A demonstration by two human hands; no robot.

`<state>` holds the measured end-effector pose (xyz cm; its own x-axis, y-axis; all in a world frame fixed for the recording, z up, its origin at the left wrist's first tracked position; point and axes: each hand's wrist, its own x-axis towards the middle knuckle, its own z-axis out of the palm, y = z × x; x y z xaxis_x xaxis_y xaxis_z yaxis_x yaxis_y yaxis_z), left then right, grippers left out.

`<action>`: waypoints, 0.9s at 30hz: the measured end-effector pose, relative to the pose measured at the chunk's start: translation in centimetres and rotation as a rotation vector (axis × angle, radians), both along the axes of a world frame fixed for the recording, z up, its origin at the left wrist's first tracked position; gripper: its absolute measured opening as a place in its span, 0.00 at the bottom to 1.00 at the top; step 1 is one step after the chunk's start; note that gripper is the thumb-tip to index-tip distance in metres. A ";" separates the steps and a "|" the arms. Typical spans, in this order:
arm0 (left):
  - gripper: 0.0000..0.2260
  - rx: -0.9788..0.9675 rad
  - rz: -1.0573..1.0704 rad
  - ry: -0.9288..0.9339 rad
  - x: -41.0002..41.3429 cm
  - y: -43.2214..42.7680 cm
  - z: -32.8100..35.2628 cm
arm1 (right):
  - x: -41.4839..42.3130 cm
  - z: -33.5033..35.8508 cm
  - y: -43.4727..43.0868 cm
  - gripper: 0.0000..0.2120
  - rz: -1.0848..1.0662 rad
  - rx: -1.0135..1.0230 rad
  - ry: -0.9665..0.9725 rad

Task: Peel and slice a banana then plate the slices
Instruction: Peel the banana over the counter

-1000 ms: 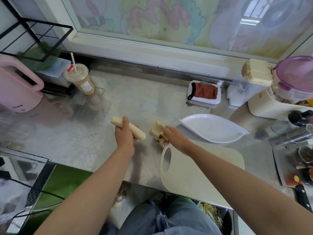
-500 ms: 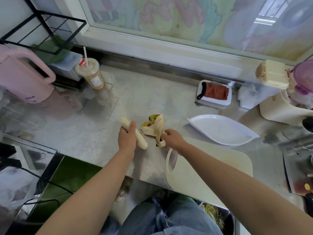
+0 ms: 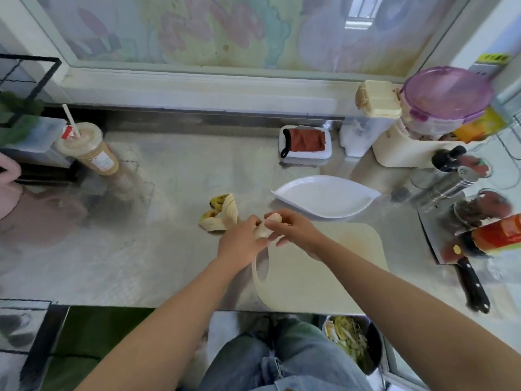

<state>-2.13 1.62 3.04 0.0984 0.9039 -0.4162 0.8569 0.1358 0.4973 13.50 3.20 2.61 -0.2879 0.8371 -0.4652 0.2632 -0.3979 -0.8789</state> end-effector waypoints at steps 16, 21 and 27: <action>0.13 0.195 -0.432 0.075 12.5 -2.8 -5.8 | 13.3 -4.8 -9.5 0.19 -0.362 -0.001 -0.330; 0.14 0.291 -0.457 0.196 14.3 -3.4 -6.9 | 16.1 -4.6 -9.9 0.17 -0.326 -0.010 -0.389; 0.11 0.280 -0.360 0.149 15.6 -3.8 -6.8 | 23.6 -4.3 -10.0 0.17 -0.604 0.034 -0.777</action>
<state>13.48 -2.16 -3.78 0.3835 0.9027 -0.1951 0.8897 -0.3044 0.3403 37.15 -6.81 -1.70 0.5683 0.7594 -0.3166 0.5337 -0.6331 -0.5607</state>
